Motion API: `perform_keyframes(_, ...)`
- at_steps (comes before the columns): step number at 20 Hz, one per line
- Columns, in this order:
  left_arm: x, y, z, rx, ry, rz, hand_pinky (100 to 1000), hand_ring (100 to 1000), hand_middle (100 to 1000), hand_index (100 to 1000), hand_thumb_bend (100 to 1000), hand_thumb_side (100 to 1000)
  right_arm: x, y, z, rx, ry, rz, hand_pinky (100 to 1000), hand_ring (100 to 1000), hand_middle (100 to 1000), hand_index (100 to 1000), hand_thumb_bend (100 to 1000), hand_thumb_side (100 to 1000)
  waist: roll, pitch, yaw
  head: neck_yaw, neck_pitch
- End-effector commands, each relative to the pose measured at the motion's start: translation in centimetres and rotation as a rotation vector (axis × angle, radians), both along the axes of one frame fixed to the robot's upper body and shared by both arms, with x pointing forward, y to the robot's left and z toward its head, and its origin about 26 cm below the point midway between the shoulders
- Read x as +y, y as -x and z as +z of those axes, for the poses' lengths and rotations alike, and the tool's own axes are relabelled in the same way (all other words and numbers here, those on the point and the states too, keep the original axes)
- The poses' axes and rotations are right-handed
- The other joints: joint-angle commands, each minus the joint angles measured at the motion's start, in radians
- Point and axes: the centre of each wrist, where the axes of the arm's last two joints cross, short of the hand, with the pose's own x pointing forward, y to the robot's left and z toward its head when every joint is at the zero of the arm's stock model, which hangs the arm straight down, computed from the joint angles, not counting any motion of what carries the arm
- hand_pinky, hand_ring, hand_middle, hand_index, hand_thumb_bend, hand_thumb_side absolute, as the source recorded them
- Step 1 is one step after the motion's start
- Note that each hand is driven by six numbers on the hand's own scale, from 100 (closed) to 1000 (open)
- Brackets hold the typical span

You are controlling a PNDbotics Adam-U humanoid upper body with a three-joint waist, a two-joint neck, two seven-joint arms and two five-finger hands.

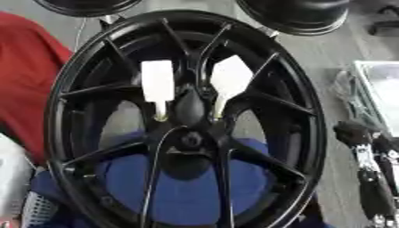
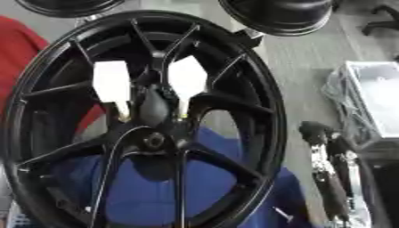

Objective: Pull the pin out of the wheel hub.

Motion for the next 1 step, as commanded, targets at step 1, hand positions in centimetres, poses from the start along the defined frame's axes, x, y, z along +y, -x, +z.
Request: perform_keyframes(1,-1.65,-0.07,-0.55,-0.063,0.041,-0.124,571,665,629,629,589,443,0.10,0.01,0.56,-0.024,-0.002,0.017,841,778,718,702,100,639,0.000,-0.013,-0.001,0.007,-0.011)
